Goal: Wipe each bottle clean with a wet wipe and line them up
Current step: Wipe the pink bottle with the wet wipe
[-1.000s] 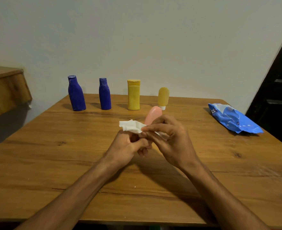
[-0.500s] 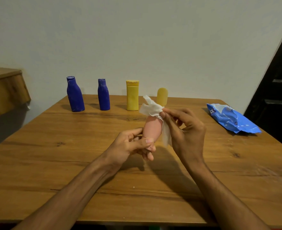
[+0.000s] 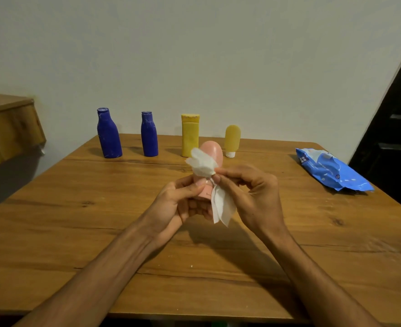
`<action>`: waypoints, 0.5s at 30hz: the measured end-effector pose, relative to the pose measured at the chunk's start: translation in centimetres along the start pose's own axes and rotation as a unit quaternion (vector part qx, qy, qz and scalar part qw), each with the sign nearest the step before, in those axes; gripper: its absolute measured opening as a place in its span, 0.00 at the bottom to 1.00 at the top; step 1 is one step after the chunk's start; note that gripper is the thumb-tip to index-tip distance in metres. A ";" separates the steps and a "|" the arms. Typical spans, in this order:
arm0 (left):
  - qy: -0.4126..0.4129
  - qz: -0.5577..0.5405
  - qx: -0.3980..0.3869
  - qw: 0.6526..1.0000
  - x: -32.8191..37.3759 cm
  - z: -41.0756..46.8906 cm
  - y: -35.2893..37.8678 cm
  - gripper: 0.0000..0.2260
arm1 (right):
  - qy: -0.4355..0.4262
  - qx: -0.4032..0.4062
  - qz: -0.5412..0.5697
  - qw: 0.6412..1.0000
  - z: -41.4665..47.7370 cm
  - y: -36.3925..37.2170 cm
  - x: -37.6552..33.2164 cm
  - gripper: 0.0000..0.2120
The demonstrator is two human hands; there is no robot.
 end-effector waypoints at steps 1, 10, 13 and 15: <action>0.003 -0.006 0.004 1.000 0.0 0.0 -0.1 0.09 | -0.014 -0.015 -0.009 1.000 0.0 0.1 -0.1 0.10; -0.009 0.133 -0.082 0.988 -0.6 0.0 -0.2 0.18 | -0.024 0.118 -0.053 0.991 0.7 -1.4 -0.1 0.09; 0.002 0.186 -0.095 0.978 -0.8 -0.1 0.0 0.20 | -0.018 0.140 -0.054 0.988 0.9 -1.7 0.0 0.09; 0.011 0.198 -0.085 0.976 -0.7 -0.1 0.2 0.17 | -0.018 0.121 -0.063 0.990 1.0 -1.6 0.0 0.09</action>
Point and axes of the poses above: each hand's wrist, its own z-axis towards the middle knuckle, its own y-axis out of the palm, x = y × z, the point moved 3 cm from there along z, towards the middle knuckle, and after that the axes turned 9 degrees about x, right-handed, at the moved point
